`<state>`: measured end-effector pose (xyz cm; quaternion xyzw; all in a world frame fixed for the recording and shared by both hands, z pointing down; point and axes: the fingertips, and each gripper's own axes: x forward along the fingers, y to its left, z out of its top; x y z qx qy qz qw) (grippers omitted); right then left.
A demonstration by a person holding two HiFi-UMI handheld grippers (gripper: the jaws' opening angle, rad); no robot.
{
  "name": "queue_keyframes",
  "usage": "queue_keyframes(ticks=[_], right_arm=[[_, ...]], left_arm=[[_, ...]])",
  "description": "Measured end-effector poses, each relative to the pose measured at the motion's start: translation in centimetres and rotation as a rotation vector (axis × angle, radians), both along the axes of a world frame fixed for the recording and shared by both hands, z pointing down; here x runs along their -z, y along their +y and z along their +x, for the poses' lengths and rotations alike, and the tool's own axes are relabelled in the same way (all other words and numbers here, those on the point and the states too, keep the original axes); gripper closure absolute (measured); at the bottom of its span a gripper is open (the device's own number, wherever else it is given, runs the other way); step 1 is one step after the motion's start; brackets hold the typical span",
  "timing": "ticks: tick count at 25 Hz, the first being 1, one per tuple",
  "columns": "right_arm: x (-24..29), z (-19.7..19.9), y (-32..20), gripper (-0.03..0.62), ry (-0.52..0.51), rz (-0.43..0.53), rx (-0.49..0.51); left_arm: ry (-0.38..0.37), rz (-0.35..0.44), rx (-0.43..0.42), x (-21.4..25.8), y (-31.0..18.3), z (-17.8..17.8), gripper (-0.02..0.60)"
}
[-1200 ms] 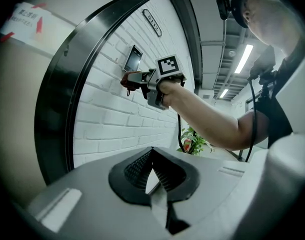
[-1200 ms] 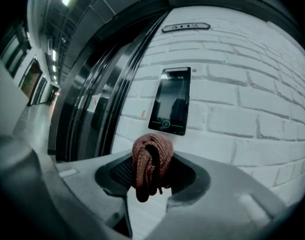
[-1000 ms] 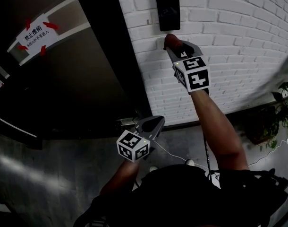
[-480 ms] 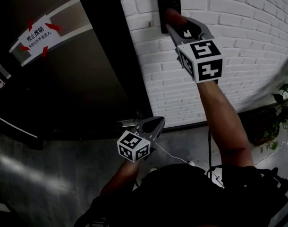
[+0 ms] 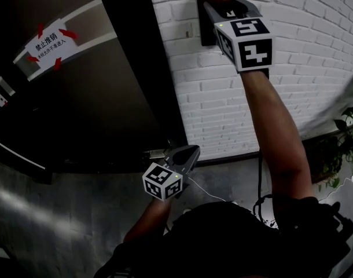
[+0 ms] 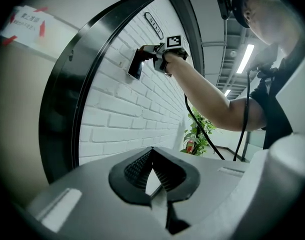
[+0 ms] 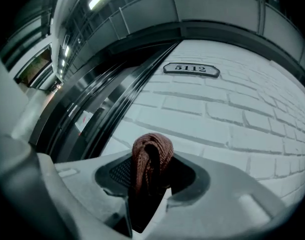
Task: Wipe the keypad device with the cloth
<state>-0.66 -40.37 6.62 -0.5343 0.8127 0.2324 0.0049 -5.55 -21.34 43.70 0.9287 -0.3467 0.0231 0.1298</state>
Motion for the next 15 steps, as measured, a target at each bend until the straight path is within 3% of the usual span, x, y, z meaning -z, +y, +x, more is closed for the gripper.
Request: queue_keyframes(ticks=[15], right_arm=[[-3.7, -0.1, -0.6, 0.445, 0.009, -0.021, -0.030]], left_arm=[[-0.004, -0.020, -0.011, -0.7, 0.0, 0.2, 0.565]])
